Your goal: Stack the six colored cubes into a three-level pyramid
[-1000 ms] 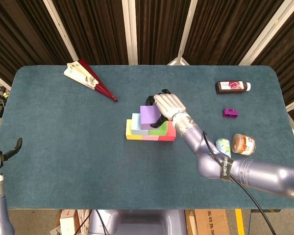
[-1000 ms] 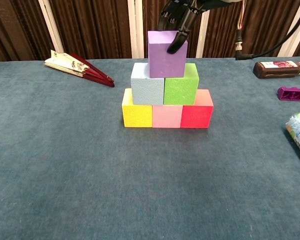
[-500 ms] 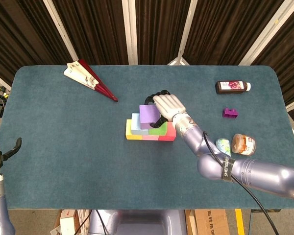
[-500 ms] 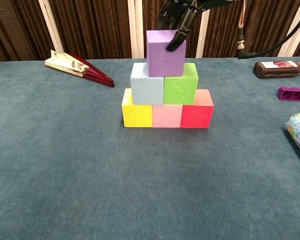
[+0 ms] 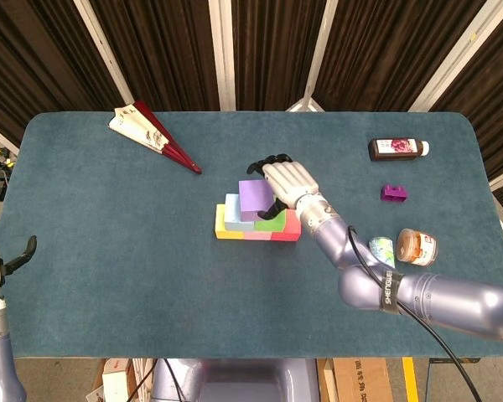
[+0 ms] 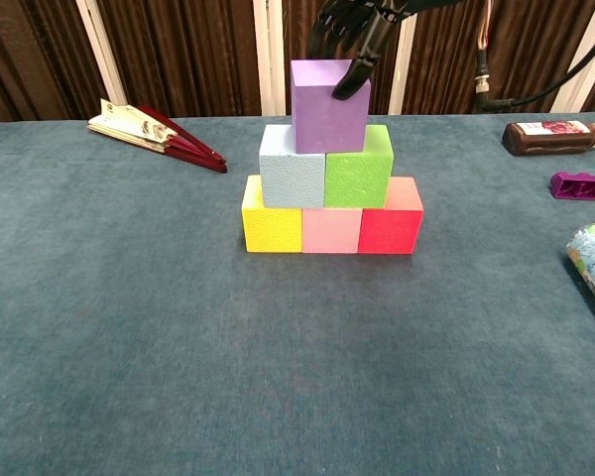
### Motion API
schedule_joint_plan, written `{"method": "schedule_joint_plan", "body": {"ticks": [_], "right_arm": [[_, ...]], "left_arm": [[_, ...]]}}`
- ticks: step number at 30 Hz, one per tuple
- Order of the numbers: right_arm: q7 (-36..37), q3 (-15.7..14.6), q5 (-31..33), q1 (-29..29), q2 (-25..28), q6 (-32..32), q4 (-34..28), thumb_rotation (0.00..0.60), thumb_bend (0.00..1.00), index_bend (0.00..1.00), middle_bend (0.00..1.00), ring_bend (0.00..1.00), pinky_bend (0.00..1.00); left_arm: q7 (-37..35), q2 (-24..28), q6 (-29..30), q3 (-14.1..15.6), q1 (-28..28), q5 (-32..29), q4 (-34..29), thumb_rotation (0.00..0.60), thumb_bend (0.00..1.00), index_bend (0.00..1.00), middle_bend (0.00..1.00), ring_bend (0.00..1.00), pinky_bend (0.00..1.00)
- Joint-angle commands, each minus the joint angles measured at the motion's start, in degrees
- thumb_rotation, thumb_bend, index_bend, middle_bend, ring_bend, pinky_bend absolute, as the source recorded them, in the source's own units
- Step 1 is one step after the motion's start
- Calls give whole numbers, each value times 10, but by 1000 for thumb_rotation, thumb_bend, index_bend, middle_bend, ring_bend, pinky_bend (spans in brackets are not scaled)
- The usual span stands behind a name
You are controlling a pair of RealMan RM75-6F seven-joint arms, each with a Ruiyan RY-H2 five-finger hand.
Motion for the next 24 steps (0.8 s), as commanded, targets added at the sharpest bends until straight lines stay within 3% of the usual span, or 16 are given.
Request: {"method": "schedule_joint_plan", "body": {"ticks": [1,13,18,24], "right_arm": [[2,2,-1,0,3,3,-5,600,251,195,181,87,0],[37,30,-20,-22,45,25,-54,600,251,41,85,58,0],[83,57,-88,-87,104,98,-130,600,251,39,74,51,0],[104,38,-186,-192,170,203,-207,600,251,39,66,36,0]], "left_arm": [[0,0,1,0,0,0,0,600,353,51,0,0,0],[-4,3,2,-4,2,-3,2,600,353,51,0,0,0],[-3,6,-6,0,1,-2,2,600,353,51,0,0,0],[4,18,-17,9,3,-2,-11,600,353,50,0,0,0]]}}
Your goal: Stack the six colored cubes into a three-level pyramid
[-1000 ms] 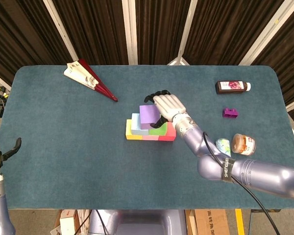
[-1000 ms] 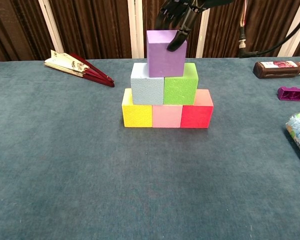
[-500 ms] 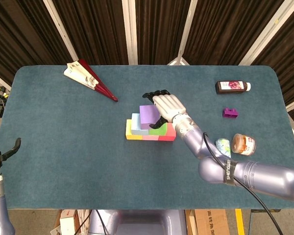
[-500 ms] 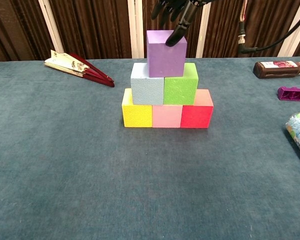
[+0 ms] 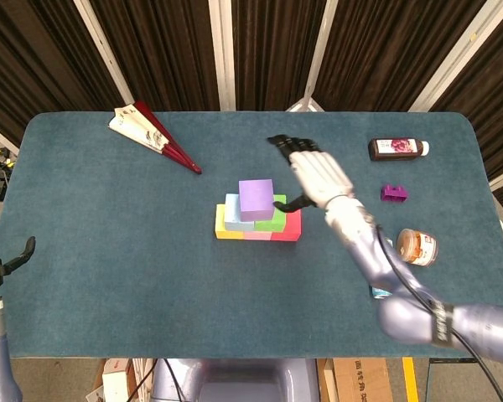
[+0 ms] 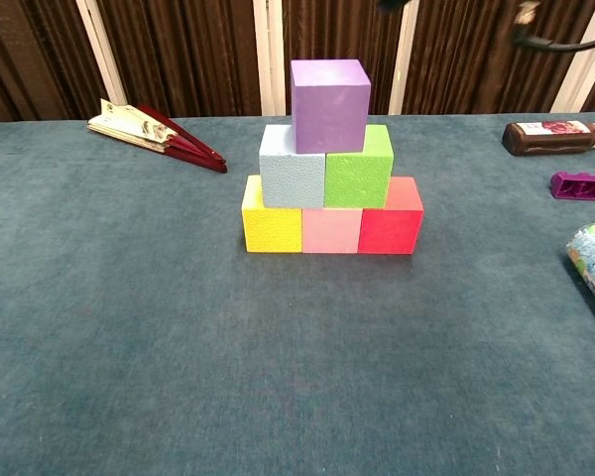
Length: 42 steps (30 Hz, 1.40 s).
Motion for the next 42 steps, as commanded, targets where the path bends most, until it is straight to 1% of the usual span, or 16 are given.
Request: {"method": "schedule_joint_plan", "body": {"ticks": [1,4,6,9,11,12,15,19,21,22,24,28,30,32,36,42], "right_arm": [[19,-16,-74,-83,54,78,-55,600,251,39,63,32,0],[8,-39,-118,-130,67,129,-66,600,251,39,59,22,0],[3,-58,-155,-173,71,178,-70,600,251,39,59,22,0],[16,-77,-208,-229,68,244,-70,600,251,39,59,22,0],[24,-95,-248,-276,59,294,-63,600,251,39,59,21,0],[25,-101,-260,-290,56,309,-60,600,251,39,59,22,0],[26,-133,-308,-352,31,363,-39,600,251,39,59,21,0],[31,-162,-359,-409,-7,408,-9,600,251,39,60,21,0],[30,-179,-392,-438,-30,436,9,600,251,39,60,21,0],[25,-190,-419,-457,-49,458,25,600,251,39,60,22,0],[10,-203,-453,-481,-76,482,48,600,251,39,60,21,0],[-20,-226,-504,-517,-114,498,80,600,251,39,60,22,0],[-34,-231,-517,-528,-128,500,95,600,251,39,60,22,0],[-44,-230,-526,-538,-141,500,111,600,251,39,59,22,0],[-43,-225,-534,-554,-163,489,146,600,251,39,60,21,0],[-49,-210,-549,-570,-173,483,171,600,251,38,60,22,0]], "left_arm": [[5,6,-5,4,2,-1,-8,600,353,50,0,0,0],[7,12,-6,7,4,-1,-20,600,353,50,0,0,0],[6,16,-4,9,7,2,-28,600,353,51,0,0,0],[6,20,0,13,10,8,-37,600,353,55,0,0,0],[6,24,3,17,13,13,-44,600,353,60,0,0,0],[6,25,4,19,14,16,-47,600,353,60,0,0,0],[12,29,7,26,18,23,-58,600,353,61,0,0,0],[17,34,6,36,23,28,-72,600,354,61,0,0,0],[21,39,5,42,27,28,-80,600,354,61,0,0,0],[25,43,5,45,31,26,-86,600,354,61,0,0,0],[32,51,5,49,37,22,-96,600,353,62,0,0,0],[33,64,9,54,48,19,-112,600,353,62,0,0,0],[29,69,11,56,52,18,-116,600,353,62,0,0,0],[26,75,12,58,58,15,-120,600,353,61,0,0,0],[19,87,12,60,67,7,-129,600,354,62,0,0,0],[6,95,12,63,71,14,-131,600,354,62,0,0,0]]}}
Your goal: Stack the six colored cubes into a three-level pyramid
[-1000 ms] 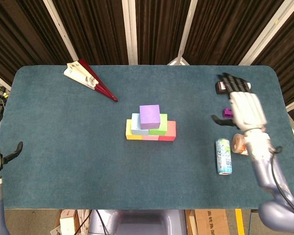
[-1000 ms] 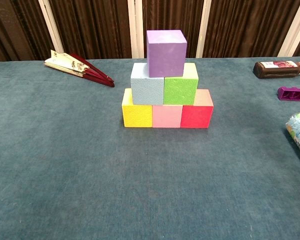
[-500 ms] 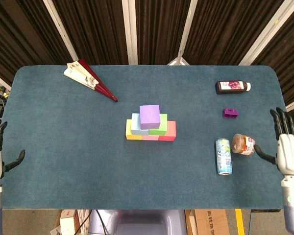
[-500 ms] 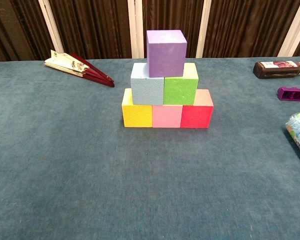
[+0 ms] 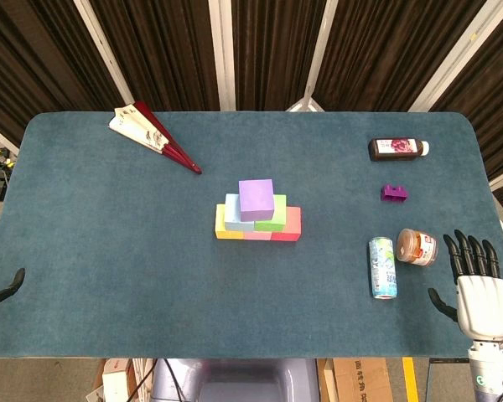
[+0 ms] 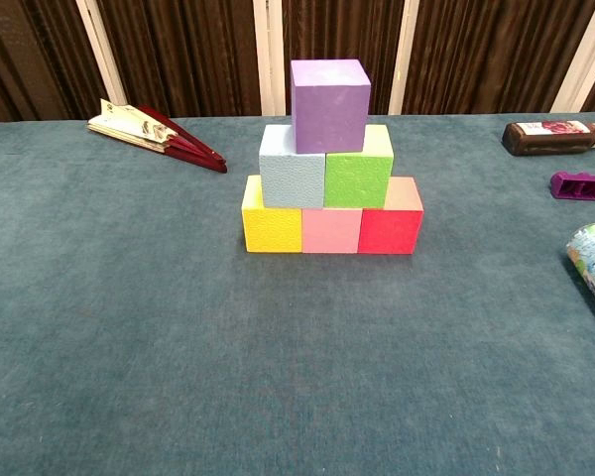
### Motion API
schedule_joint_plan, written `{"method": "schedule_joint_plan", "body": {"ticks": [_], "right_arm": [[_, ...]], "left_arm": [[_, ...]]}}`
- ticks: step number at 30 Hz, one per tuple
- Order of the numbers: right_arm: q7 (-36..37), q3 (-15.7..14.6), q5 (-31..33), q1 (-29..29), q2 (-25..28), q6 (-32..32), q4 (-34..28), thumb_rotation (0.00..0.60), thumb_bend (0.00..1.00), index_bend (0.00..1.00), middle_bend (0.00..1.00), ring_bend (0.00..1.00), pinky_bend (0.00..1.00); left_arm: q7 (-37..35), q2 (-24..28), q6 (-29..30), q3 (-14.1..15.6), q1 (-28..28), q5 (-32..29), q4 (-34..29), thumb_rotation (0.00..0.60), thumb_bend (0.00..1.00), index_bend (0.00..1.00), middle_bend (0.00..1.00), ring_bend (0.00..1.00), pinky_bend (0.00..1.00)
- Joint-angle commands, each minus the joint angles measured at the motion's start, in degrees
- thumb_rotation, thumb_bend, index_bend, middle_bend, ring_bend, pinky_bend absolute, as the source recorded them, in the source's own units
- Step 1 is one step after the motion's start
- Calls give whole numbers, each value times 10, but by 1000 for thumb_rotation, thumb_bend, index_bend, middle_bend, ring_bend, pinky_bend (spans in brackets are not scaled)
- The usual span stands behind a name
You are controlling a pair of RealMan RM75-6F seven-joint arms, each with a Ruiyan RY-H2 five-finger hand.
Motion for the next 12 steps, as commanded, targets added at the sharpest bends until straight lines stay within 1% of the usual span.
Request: {"method": "schedule_joint_plan", "body": {"ticks": [1,5,12], "right_arm": [[-9,10,-9,-9,-5,2,9,600,250,39,60,22,0],[-12,15,-14,-18,-4,-5,7,600,251,39,60,22,0],[-20,20,-21,-23,7,-40,-2,600,251,39,60,22,0]], "left_arm": [[-4,2,-1,2,1,3,1,600,354,62,0,0,0],[-6,4,-4,3,0,8,4,600,354,61,0,0,0],[3,21,-19,11,0,10,-4,600,354,62,0,0,0]]}}
